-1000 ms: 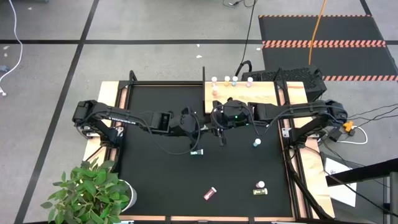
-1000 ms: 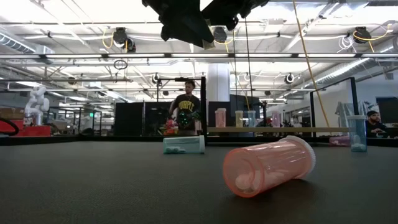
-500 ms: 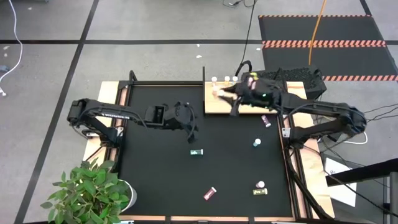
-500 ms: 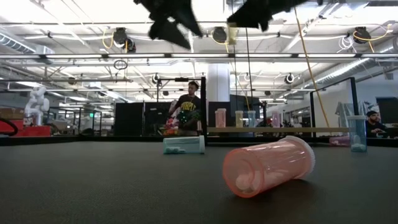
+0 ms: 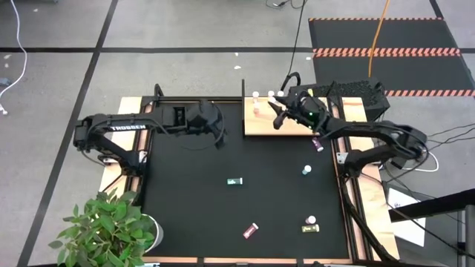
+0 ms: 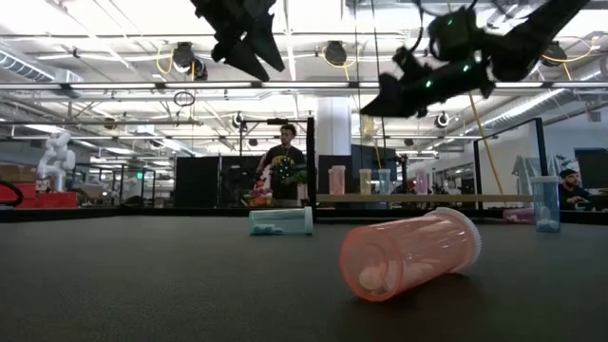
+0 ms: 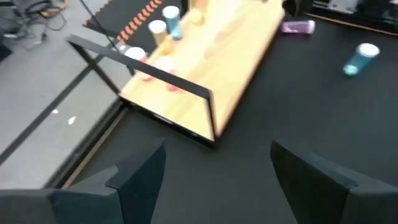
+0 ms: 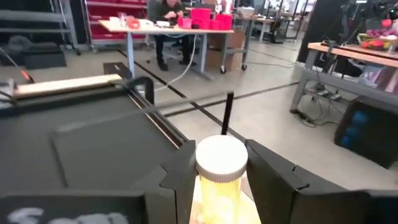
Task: Pick and place medicine bottles onto shelf by color
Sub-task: Put the top yellow pill bottle aligned with the other yellow pill bottle on the shelf
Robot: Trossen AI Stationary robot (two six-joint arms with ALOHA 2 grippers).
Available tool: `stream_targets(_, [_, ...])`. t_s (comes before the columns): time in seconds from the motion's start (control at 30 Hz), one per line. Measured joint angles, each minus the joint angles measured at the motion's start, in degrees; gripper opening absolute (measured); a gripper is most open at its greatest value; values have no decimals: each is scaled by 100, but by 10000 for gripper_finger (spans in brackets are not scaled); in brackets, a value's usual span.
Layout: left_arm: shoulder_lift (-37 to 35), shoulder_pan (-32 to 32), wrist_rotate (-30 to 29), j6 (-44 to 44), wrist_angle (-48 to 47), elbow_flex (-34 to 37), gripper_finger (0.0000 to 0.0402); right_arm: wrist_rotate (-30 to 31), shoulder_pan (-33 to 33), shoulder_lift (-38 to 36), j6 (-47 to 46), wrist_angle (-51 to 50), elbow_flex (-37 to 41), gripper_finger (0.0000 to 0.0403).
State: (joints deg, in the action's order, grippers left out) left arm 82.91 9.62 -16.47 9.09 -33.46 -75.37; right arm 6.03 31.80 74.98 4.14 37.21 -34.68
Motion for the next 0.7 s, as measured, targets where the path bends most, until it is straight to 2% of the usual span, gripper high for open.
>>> stream_targets(0.3, [26, 479, 45, -216, -47, 0, 292, 3, 506, 1169, -419, 554, -2, 120])
stream_targets(0.7, [26, 722, -47, -733, 105, 2, 292, -482, 722, 1731, -519, 627, -4, 119])
